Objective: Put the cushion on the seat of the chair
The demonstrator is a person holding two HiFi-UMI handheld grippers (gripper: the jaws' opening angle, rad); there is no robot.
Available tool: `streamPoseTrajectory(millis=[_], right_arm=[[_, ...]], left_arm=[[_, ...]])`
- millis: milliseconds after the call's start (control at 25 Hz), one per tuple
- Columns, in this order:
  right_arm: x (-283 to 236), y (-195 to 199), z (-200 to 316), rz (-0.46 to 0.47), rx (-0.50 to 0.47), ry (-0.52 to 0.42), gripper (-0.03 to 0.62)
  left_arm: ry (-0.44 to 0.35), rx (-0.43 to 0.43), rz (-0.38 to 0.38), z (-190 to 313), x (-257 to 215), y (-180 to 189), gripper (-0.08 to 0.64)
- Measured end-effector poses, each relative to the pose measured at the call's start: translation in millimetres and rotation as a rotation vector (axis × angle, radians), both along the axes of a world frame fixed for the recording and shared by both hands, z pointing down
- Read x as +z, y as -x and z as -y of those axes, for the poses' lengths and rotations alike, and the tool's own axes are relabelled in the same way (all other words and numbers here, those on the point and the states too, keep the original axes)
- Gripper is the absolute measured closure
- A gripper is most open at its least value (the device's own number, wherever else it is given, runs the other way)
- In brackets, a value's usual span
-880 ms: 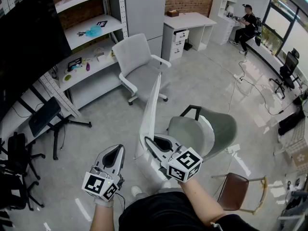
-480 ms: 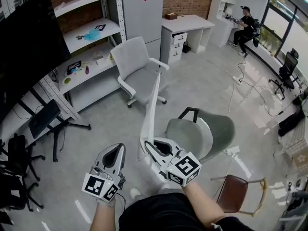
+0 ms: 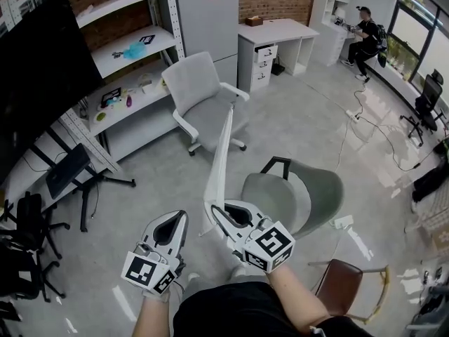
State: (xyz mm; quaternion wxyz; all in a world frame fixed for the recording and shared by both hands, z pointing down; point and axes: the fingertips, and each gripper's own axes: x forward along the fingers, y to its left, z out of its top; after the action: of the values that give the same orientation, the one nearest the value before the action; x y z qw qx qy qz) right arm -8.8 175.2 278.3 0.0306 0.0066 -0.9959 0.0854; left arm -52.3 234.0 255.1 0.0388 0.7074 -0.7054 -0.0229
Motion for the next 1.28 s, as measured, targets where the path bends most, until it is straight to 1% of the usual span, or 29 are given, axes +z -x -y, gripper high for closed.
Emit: streamPoseTrajectory(millis=[200, 360, 520, 720, 920, 1280], right_arm=[[8, -4, 12, -0.011, 0.004, 0.006, 0.538], [17, 0, 28, -0.034, 0.019, 0.015, 0.538], [22, 8, 48, -0.057, 0.035, 0.015, 0.537], [29, 31, 72, -0.088, 0.06, 0.01, 0.538], [42, 59, 98, -0.14, 0.104, 0.006, 0.538], [54, 116, 123, -0.204, 0.162, 0.0, 0.538]], left_arm=[[0.013, -0.014, -0.028, 10, 9, 0, 0.549], [0.014, -0.011, -0.027, 24, 15, 8, 0.549], [0.018, 0.001, -0.043, 47, 21, 20, 0.549], [0.036, 0.032, -0.072, 76, 33, 47, 0.549], [0.048, 0.065, -0.106, 103, 42, 77, 0.549], [0.062, 0.11, -0.152, 131, 52, 140, 0.549]])
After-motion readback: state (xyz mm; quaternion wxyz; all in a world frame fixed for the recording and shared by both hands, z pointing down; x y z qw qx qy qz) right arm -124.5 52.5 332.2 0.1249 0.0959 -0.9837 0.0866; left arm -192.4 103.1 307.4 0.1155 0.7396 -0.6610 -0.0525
